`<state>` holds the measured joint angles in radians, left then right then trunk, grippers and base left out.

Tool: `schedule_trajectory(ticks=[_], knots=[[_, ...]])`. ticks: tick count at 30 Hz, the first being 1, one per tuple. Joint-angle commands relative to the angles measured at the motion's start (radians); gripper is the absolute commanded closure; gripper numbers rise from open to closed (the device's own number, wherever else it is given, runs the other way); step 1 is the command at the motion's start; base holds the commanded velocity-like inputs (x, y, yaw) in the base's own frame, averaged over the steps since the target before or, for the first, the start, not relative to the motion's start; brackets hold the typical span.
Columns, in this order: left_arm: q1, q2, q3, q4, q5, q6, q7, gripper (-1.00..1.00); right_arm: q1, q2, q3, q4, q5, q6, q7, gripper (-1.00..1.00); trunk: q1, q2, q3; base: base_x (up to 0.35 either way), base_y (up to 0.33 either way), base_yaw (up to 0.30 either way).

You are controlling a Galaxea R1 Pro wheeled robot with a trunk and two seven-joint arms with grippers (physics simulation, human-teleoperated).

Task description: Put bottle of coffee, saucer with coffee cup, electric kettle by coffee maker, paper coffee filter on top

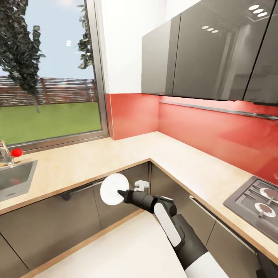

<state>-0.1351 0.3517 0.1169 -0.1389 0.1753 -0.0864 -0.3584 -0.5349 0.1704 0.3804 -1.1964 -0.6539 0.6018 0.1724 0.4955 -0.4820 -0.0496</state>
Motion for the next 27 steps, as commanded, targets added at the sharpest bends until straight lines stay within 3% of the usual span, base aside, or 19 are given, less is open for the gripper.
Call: schedule_trajectory(ticks=[1, 2, 5, 9, 13, 27], knots=[[-0.001, -0.023, 0.006, 0.003, 0.002, -0.002, 0.073, -1.0, -0.001, 0.001, -0.001, 0.002, 0.0, 0.005, 0.001, 1.0, 0.001, -0.002, -0.002, 0.0, 0.0, 0.097], [0.0, -0.037, 0.006, 0.004, -0.001, -0.004, 0.133, -1.0, -0.001, 0.001, 0.0, 0.003, 0.001, 0.005, 0.0, 1.0, 0.001, -0.002, -0.002, 0.0, 0.0, 0.163], [0.0, -0.055, 0.005, 0.006, -0.008, -0.005, 0.235, -1.0, -0.001, 0.001, 0.0, 0.006, 0.002, 0.006, -0.001, 1.0, 0.001, -0.002, -0.002, 0.0, 0.0, 0.215], [0.0, -0.075, 0.004, 0.014, -0.012, -0.006, 0.297, -1.0, -0.001, 0.001, 0.0, 0.007, 0.003, 0.006, -0.001, 1.0, 0.001, -0.002, -0.002, 0.0, 0.0, 0.263], [0.001, -0.094, 0.004, 0.018, -0.014, -0.004, 0.313, -1.0, -0.001, 0.001, 0.0, 0.008, 0.003, 0.006, -0.001, 1.0, 0.001, -0.002, -0.002, 0.0, 0.0, 0.277], [0.002, -0.099, 0.004, 0.04, -0.011, -0.004, 0.324, -1.0, 0.0, 0.001, 0.0, 0.009, 0.003, 0.005, -0.001, 1.0, 0.001, -0.002, -0.002, 0.0, 0.0, 0.279]])
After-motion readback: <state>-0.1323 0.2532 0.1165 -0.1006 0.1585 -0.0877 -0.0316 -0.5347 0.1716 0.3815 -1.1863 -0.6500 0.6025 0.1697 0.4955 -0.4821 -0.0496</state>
